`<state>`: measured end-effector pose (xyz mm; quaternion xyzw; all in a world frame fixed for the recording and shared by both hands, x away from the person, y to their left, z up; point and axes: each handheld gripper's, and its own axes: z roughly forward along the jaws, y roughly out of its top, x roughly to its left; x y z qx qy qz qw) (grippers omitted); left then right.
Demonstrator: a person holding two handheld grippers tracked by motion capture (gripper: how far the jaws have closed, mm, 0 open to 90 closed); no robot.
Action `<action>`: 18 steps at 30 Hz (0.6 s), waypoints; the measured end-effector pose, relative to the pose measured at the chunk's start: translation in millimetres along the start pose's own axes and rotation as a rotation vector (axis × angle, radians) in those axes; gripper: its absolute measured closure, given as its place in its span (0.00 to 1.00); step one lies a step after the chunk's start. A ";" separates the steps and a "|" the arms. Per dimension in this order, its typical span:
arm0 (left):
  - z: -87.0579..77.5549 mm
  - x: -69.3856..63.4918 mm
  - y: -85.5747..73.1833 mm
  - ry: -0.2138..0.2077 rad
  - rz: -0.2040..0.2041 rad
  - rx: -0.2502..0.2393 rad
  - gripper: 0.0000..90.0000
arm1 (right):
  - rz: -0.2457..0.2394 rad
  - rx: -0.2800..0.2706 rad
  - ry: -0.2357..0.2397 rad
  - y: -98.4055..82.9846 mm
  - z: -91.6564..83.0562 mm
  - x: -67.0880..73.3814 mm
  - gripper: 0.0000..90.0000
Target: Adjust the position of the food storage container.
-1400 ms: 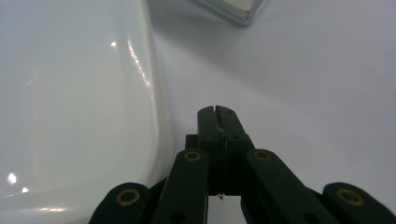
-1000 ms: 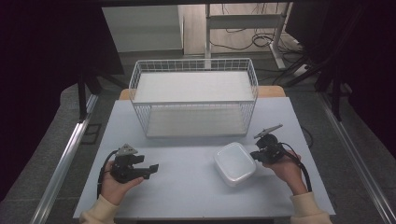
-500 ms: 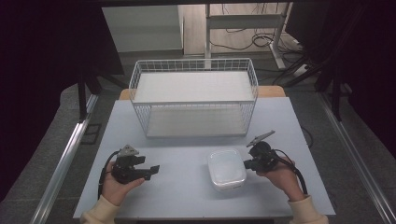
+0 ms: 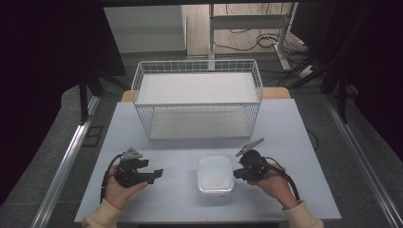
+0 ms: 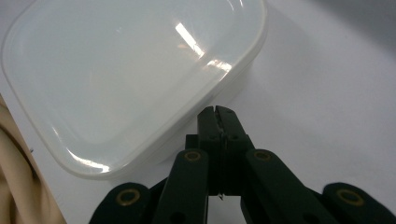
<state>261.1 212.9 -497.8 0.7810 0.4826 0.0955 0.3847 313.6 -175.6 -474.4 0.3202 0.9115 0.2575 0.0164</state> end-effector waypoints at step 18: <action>1.1 -0.7 -0.1 -0.002 -0.001 0.005 0.28 | -0.025 -0.051 0.023 8.2 14.4 13.9 1.00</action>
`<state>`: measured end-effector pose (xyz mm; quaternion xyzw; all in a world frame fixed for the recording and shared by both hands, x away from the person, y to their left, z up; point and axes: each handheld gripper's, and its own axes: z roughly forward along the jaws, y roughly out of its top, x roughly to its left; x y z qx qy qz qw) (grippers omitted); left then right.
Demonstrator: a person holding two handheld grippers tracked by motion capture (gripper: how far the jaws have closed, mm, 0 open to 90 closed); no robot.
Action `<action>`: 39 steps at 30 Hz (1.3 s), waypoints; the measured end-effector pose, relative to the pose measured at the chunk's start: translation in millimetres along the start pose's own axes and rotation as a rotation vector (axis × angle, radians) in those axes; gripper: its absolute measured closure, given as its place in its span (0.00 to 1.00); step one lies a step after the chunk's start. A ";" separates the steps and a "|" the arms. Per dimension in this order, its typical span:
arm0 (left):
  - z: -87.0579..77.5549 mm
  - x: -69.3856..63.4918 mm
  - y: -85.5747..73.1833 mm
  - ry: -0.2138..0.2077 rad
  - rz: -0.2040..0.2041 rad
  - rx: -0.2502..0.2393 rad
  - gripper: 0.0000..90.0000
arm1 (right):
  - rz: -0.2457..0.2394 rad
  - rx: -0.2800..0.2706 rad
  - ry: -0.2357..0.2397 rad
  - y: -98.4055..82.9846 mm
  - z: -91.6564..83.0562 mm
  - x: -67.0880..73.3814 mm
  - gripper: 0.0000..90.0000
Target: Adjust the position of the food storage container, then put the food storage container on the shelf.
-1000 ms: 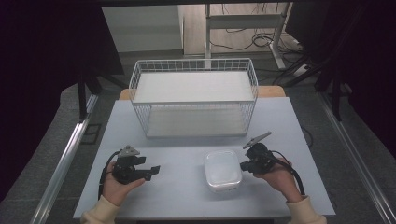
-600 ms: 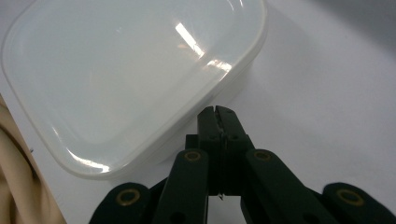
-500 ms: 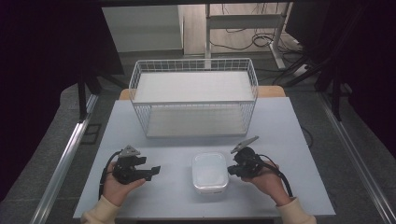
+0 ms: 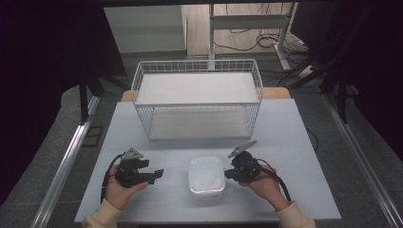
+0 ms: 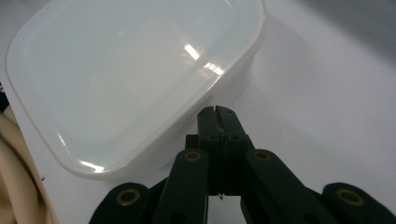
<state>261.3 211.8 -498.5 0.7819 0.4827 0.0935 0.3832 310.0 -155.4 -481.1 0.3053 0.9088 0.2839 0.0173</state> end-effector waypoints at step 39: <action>-23.9 -11.0 11.3 -0.100 -0.072 -0.048 0.29 | 0.179 -0.343 0.015 -15.7 -28.1 2.8 0.24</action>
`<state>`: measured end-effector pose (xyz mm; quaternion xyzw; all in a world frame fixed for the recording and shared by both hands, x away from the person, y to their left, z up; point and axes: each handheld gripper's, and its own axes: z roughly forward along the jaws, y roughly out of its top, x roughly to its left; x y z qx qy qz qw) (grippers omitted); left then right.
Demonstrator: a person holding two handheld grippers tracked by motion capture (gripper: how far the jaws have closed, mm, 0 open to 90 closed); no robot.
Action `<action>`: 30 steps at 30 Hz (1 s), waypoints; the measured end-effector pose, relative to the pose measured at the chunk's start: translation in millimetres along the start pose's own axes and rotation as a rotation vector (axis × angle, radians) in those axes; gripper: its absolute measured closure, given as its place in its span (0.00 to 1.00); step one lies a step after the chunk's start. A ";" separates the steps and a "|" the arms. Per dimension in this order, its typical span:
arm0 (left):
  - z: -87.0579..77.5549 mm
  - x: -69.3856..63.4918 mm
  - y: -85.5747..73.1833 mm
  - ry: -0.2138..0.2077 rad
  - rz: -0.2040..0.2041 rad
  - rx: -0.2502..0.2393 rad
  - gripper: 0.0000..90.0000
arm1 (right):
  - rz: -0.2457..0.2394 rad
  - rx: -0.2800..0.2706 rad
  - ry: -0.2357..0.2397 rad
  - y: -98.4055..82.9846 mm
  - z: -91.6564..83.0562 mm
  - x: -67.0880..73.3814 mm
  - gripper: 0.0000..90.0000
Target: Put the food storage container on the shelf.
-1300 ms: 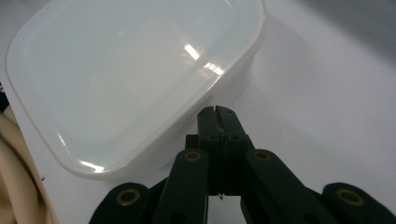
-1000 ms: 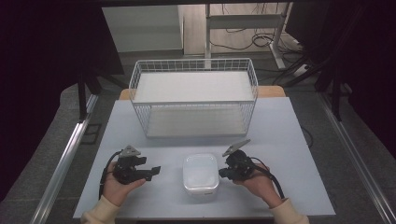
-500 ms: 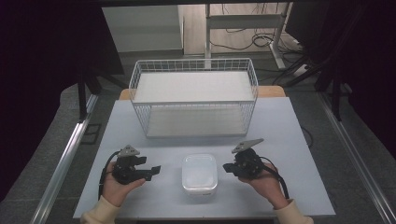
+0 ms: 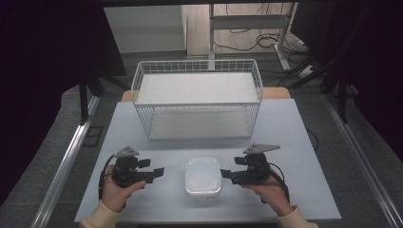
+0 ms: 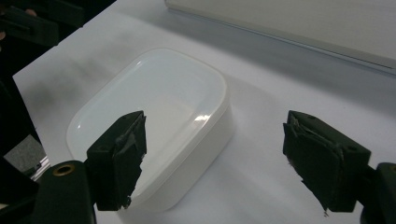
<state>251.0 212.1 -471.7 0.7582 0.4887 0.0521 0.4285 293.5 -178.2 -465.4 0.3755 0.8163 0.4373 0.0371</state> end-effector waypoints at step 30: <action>45.5 -24.5 13.4 -0.191 -0.146 0.071 0.27 | 0.136 0.050 0.060 -3.6 23.1 6.6 0.30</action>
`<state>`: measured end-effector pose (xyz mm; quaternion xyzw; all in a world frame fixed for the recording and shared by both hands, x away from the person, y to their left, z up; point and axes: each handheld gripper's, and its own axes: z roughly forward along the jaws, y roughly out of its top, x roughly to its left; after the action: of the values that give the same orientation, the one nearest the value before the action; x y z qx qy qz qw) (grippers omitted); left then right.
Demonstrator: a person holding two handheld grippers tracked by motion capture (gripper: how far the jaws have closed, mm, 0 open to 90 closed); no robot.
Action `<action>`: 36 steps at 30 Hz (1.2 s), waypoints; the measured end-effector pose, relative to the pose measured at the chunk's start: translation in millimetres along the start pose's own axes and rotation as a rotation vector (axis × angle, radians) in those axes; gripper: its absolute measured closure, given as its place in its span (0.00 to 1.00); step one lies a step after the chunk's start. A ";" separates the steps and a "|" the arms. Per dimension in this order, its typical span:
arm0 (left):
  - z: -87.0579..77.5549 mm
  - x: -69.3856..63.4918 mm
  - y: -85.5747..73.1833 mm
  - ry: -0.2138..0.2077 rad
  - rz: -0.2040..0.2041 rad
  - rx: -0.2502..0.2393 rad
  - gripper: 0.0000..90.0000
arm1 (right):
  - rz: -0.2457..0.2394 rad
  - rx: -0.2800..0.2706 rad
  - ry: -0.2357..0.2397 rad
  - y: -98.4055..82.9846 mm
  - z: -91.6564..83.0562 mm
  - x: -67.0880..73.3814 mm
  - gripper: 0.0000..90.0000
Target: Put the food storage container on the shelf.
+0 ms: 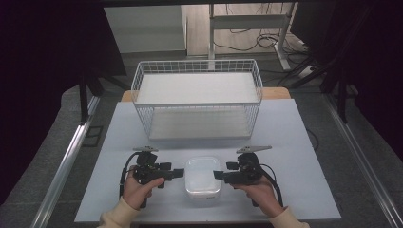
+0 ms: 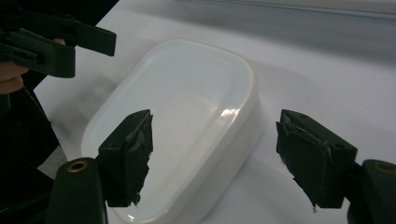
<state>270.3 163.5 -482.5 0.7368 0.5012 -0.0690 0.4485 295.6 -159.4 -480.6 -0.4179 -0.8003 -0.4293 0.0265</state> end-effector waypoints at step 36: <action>23.1 3.9 -9.0 -0.119 -0.137 0.008 0.74 | 0.266 0.011 0.166 -11.2 0.8 -18.8 0.77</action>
<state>273.1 150.1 -503.6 0.6971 0.5227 -0.1451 0.4688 300.3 -174.0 -496.1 -0.4832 -0.7353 -0.4505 0.1515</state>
